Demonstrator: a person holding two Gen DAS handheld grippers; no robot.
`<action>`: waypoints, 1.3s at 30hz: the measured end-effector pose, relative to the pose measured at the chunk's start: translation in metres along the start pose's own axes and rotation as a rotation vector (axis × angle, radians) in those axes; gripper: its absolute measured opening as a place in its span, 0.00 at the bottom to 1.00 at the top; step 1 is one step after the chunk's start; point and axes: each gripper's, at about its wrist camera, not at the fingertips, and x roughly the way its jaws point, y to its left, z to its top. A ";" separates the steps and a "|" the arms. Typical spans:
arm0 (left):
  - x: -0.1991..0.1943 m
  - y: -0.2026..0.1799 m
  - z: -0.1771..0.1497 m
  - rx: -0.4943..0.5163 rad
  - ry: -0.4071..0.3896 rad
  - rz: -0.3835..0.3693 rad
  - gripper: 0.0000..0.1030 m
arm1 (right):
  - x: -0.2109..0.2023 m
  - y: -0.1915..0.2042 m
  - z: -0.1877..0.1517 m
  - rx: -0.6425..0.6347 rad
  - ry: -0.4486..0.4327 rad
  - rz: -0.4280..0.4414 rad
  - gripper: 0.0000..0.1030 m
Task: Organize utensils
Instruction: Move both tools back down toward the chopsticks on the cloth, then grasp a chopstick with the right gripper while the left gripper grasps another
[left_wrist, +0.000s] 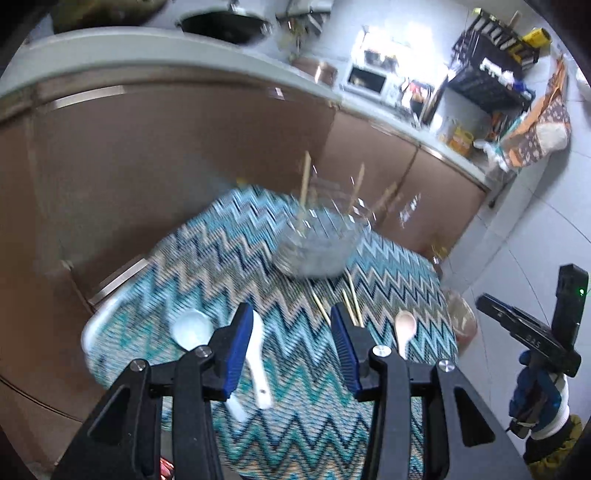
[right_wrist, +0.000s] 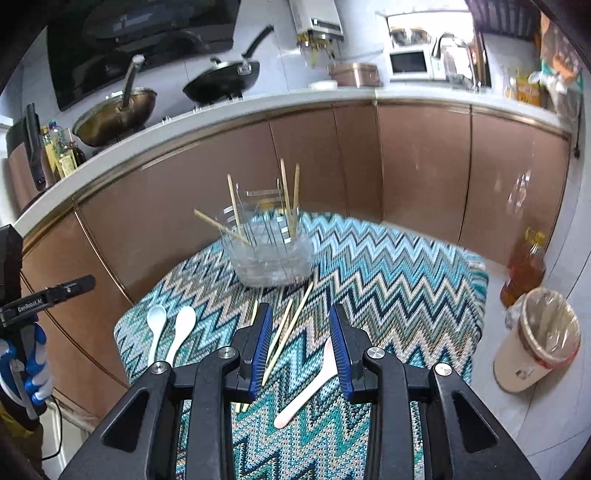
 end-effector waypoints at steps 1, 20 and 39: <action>0.010 -0.003 0.001 -0.001 0.025 -0.010 0.40 | 0.008 -0.001 0.001 0.003 0.021 0.006 0.31; 0.208 -0.029 0.008 -0.073 0.406 -0.044 0.39 | 0.225 -0.016 0.024 0.071 0.427 0.074 0.20; 0.277 -0.061 0.001 0.089 0.579 0.092 0.11 | 0.282 -0.006 0.021 0.006 0.509 0.029 0.12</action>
